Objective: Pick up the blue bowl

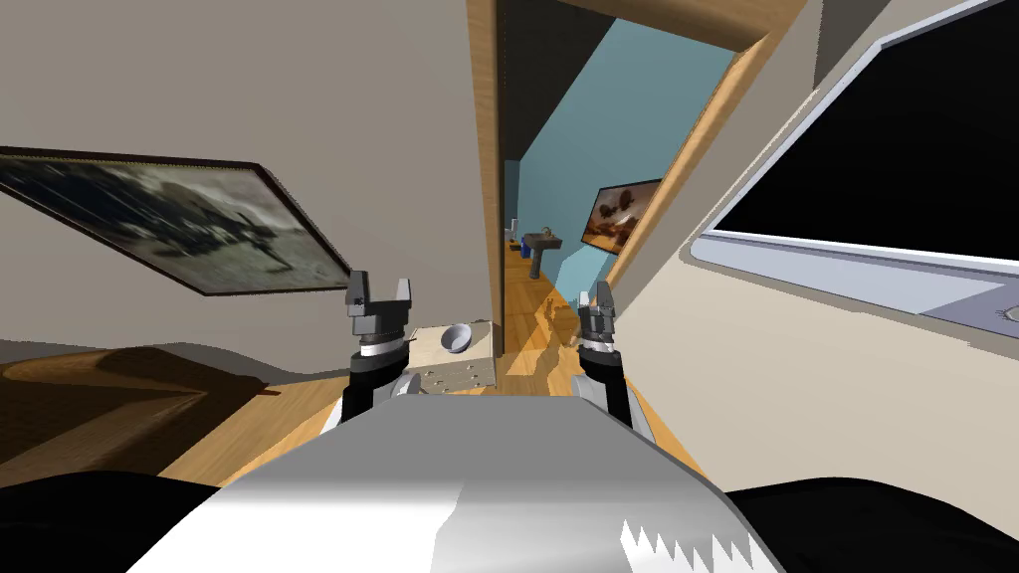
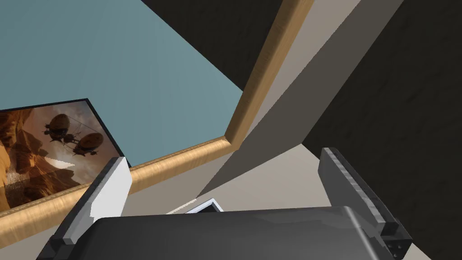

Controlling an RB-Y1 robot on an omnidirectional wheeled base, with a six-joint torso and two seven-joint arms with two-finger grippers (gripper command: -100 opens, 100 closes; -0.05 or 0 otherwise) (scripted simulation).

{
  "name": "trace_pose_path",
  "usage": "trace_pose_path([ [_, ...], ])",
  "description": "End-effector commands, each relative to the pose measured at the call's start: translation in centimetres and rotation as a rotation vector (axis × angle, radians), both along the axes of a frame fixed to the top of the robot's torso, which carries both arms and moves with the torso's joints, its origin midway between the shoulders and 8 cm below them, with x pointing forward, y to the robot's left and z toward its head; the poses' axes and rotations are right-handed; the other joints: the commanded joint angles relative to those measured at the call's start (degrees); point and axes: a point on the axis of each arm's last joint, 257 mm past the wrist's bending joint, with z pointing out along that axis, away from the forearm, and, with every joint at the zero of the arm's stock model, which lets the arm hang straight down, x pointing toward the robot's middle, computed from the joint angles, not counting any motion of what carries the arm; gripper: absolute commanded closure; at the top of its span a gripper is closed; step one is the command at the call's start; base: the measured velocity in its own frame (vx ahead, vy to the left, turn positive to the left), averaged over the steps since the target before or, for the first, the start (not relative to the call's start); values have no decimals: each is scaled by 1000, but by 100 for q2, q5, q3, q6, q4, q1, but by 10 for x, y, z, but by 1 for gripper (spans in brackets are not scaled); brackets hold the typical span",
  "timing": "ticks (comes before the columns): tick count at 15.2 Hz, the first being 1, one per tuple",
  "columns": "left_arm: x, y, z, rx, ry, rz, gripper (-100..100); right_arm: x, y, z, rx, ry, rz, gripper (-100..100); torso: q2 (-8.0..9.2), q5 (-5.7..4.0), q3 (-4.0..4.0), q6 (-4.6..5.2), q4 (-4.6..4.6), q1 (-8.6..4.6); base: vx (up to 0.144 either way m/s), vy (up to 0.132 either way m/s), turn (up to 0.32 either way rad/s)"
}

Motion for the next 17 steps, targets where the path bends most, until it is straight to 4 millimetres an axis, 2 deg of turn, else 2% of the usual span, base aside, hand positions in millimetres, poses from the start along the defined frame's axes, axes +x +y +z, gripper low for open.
trace_pose_path([
  [1,4,-1,-4,22,24,-10,-100,0,0,0,0,0,0,0,0,0,0,0,0,0,0,-3,-32],
  [5,25,7,-31,65,144,-19,-100,0,0,0,0,0,0,0,1,0,0,2,0,-1,-2,-11,-104],
  [6,25,7,-31,65,147,-18,-100,0,0,0,0,0,0,0,0,0,0,2,0,-3,-2,-13,-80],
  [8,38,18,-52,72,230,-8,-100,0,0,0,0,0,0,0,1,-1,0,1,0,-4,-2,-17,-114],
  [11,46,26,-66,69,288,3,-100,0,0,0,0,0,0,0,0,-1,0,2,0,-4,0,-14,-102],
  [14,57,44,-93,60,387,28,-100,0,0,0,0,0,0,0,0,-1,0,1,0,-4,2,-14,-114],
  [17,64,56,-111,49,456,47,-100,0,0,0,0,0,0,0,0,-1,0,2,-1,-4,3,-14,-122],
])
